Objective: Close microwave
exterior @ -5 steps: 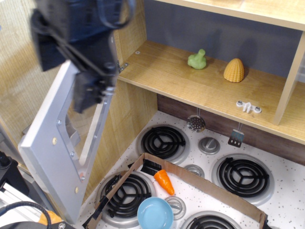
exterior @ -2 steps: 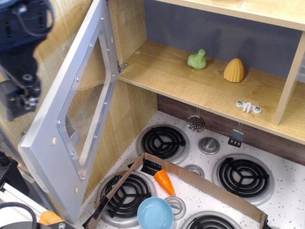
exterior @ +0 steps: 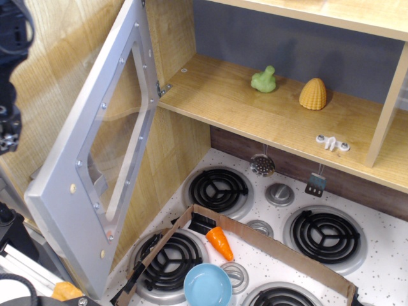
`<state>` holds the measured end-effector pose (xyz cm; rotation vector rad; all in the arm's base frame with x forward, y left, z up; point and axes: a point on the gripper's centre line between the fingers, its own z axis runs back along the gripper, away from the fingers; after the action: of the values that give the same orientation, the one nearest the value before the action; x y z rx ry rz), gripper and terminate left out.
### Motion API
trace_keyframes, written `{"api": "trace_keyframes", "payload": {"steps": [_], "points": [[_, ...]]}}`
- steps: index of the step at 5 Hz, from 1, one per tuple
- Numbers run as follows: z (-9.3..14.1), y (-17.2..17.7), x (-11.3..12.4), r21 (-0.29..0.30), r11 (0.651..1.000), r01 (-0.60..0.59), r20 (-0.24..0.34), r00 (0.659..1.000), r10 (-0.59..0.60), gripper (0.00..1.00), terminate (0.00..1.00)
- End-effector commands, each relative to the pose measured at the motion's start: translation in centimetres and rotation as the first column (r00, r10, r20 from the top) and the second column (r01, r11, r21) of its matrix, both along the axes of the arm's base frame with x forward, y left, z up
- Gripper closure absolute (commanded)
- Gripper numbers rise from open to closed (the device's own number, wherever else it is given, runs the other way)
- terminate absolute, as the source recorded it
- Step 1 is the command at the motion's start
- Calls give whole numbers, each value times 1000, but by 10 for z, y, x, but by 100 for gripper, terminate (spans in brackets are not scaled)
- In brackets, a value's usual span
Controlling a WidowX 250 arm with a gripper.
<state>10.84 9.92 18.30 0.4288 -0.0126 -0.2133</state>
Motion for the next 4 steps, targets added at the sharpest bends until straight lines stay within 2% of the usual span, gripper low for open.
{"api": "trace_keyframes", "payload": {"steps": [1, 2, 3, 4], "points": [[-22, 9, 13, -46, 999, 17, 44, 999, -15, 0, 0], [-36, 1, 29, -126, 991, 36, 94, 995, -24, 0, 0], [-42, -10, 47, -151, 987, 48, 133, 991, -28, 0, 0], [-46, -29, 66, -200, 976, 86, 211, 977, -43, 0, 0]]}}
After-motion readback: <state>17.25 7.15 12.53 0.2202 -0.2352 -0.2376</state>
